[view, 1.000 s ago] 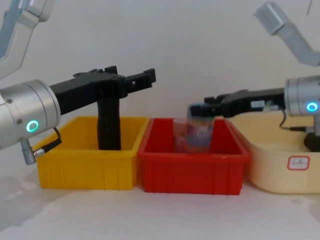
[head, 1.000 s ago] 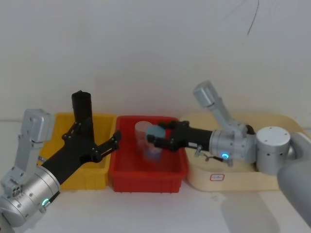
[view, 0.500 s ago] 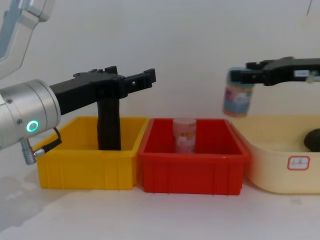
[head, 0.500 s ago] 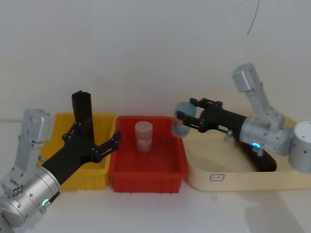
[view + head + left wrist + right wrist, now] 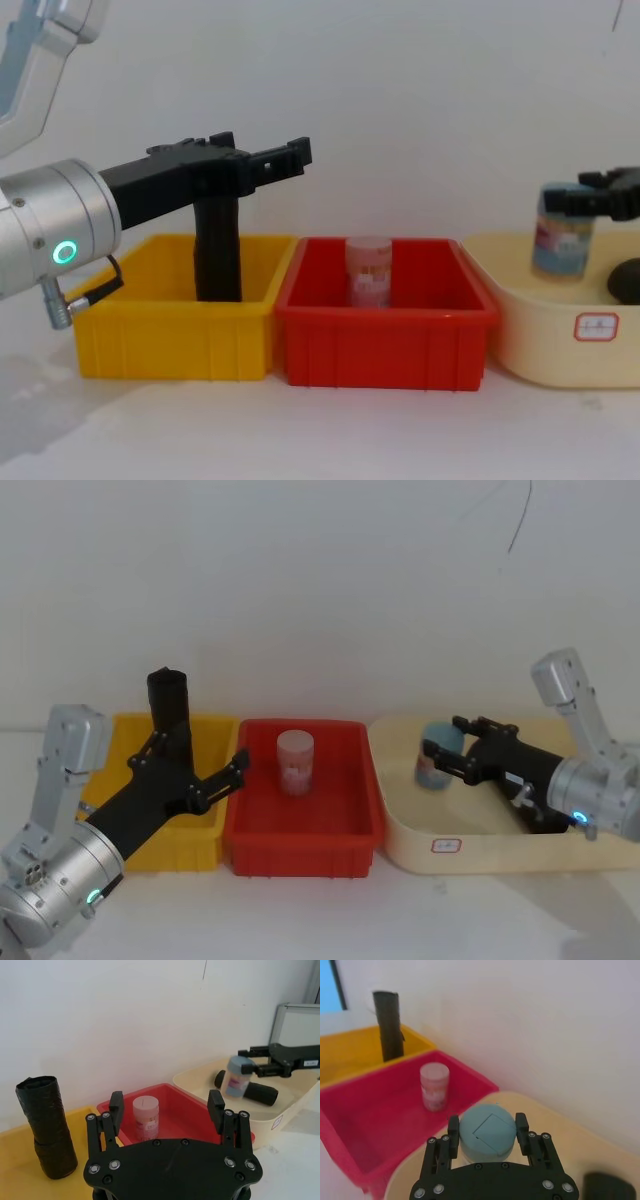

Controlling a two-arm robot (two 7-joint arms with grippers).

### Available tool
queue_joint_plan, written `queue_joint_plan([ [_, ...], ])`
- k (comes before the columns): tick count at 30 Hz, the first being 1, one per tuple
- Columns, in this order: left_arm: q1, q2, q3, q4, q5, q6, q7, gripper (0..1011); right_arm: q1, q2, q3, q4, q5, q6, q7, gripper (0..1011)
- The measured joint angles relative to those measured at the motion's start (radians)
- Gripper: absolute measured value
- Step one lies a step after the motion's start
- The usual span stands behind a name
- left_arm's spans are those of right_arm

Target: Pick up the garbage bag with the one hand and transfer it to the other hand.

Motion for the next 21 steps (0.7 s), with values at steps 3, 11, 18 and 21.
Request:
queue_joint_plan([
  [3,0.000,0.000,0.000,0.000,0.000,0.000,0.000,1000,-0.017,0.008,0.003,-0.008,-0.002,0.007,-0.013,735],
  [11,0.000,0.000,0.000,0.000,0.000,0.000,0.000,1001,-0.050,0.020,0.016,-0.034,-0.010,0.008,-0.044,944],
  [18,0.000,0.000,0.000,0.000,0.000,0.000,0.000,1001,-0.078,0.020,0.041,-0.081,-0.004,-0.023,-0.065,1000],
  [21,0.000,0.000,0.000,0.000,0.000,0.000,0.000,1000,-0.085,0.018,0.050,-0.101,0.005,-0.035,-0.069,1000],
])
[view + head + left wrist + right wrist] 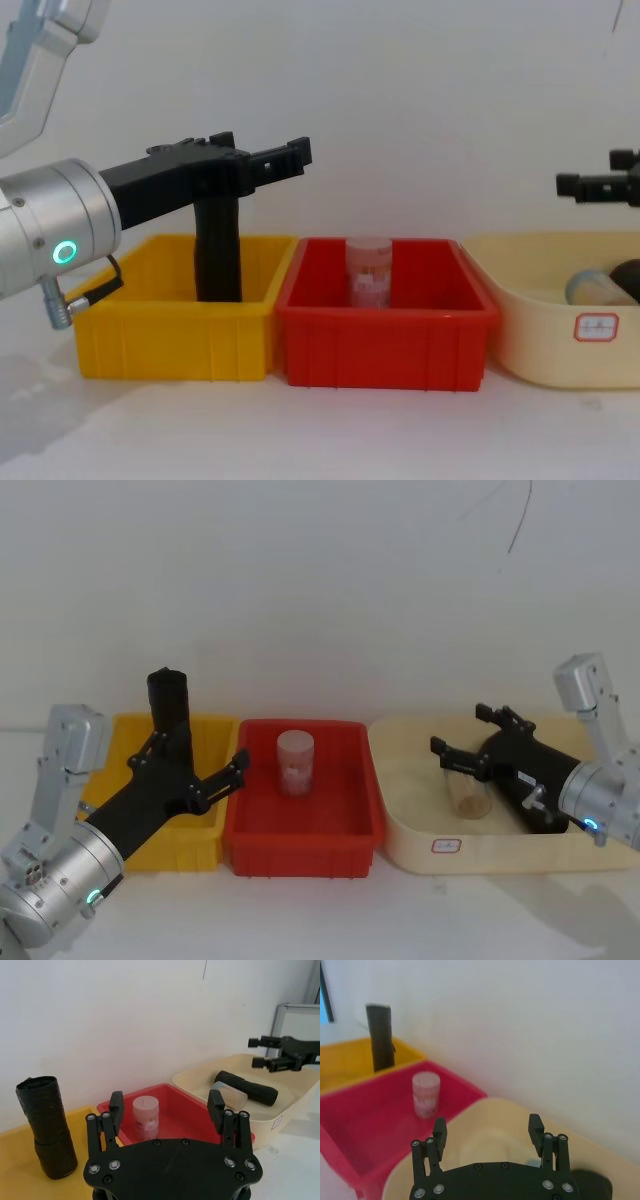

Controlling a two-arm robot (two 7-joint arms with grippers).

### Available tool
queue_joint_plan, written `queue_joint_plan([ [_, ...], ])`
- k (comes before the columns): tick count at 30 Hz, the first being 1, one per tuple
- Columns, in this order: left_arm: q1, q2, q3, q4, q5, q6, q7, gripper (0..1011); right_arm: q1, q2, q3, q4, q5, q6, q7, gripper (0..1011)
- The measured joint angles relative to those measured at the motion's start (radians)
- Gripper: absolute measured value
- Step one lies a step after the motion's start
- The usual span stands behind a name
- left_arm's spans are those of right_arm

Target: Pick up the garbage bag with the one hand and transfer it to the other hand.

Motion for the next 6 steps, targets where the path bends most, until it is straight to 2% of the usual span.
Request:
queue_joint_plan([
  [6,0.000,0.000,0.000,0.000,0.000,0.000,0.000,1000,-0.020,-0.006,0.019,-0.052,0.022,-0.022,-0.007,1000],
])
